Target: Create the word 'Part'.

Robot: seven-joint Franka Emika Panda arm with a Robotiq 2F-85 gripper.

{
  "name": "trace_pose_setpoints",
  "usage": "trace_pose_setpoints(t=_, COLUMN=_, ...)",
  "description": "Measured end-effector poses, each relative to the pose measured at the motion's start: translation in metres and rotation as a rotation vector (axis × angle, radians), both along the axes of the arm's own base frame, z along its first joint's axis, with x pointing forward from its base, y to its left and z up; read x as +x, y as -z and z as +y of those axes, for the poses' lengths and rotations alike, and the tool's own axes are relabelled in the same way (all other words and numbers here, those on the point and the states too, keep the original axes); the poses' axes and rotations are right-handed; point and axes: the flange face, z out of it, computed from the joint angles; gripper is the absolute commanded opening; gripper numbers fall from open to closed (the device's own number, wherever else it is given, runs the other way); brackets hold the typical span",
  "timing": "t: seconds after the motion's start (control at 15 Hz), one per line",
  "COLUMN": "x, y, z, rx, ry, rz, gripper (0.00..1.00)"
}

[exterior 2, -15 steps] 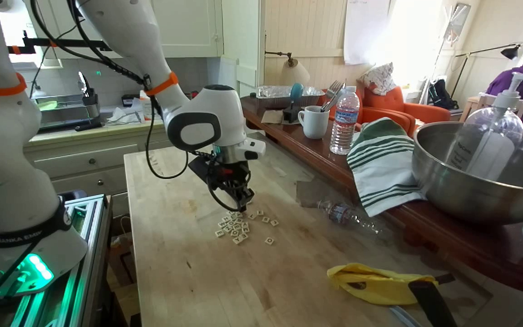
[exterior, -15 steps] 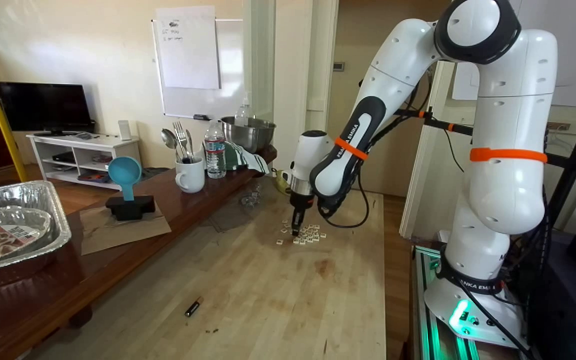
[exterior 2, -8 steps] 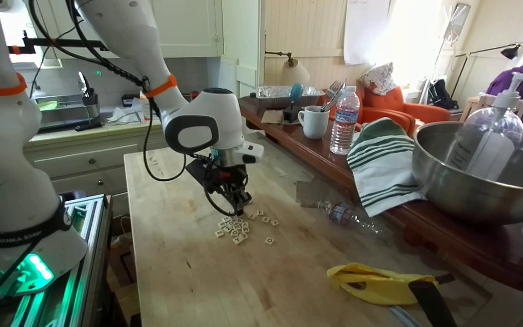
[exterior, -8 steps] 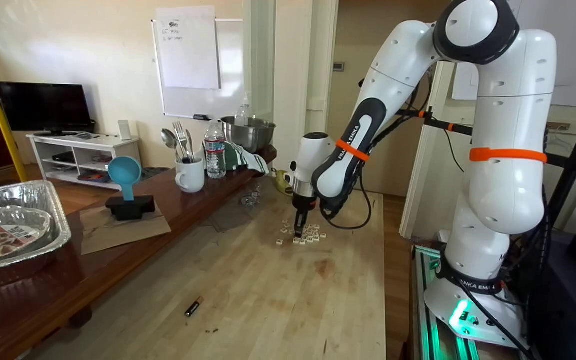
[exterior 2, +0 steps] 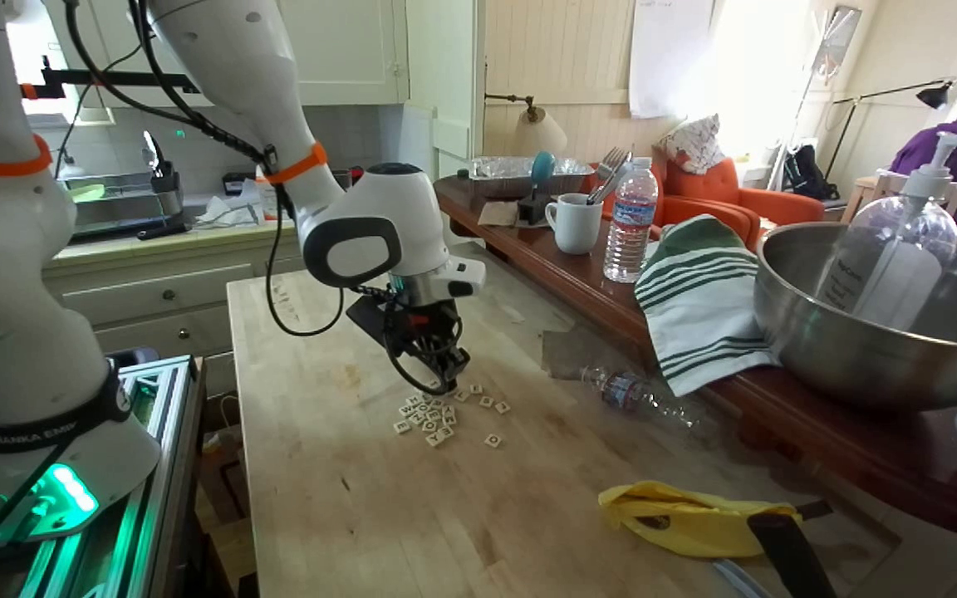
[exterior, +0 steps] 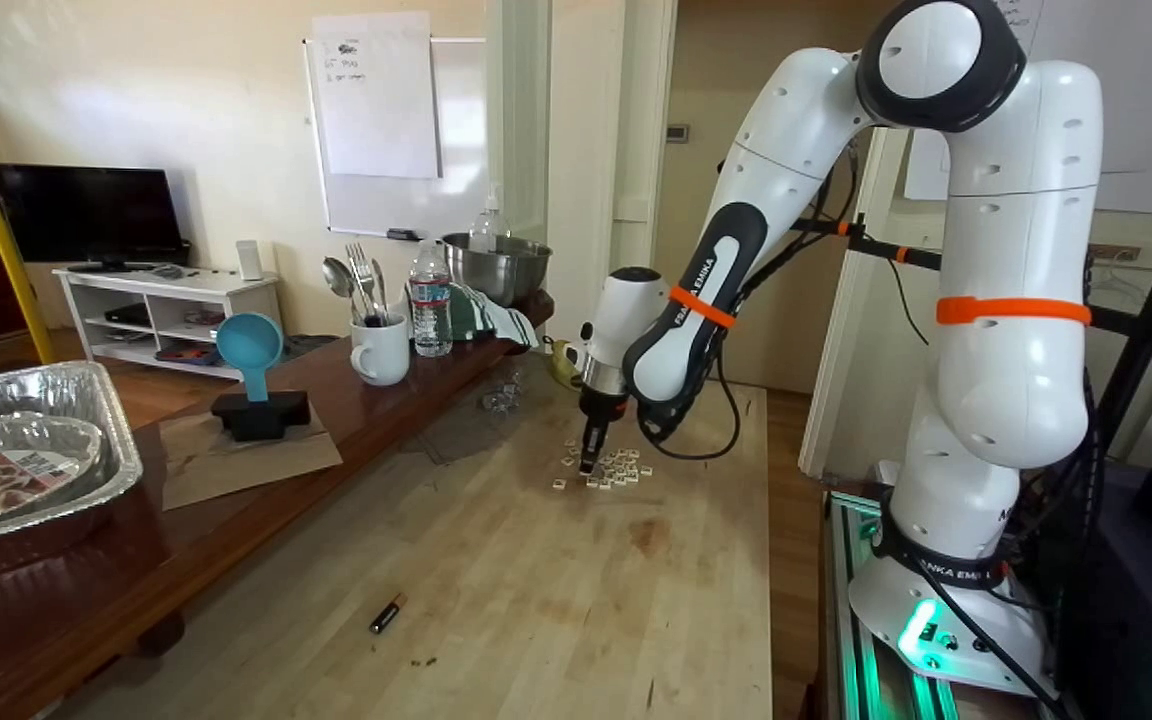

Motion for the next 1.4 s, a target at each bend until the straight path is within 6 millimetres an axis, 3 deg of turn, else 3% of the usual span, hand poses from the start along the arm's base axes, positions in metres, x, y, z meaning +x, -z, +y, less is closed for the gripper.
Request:
trace_pose_setpoints(t=0.73, x=0.012, y=0.001, z=0.013, rx=-0.021, ry=-0.177, rz=-0.044, gripper=0.0)
trace_pose_setpoints(t=1.4, x=0.018, y=0.002, z=0.019, rx=-0.024, ry=-0.236, rz=-0.047, gripper=0.0)
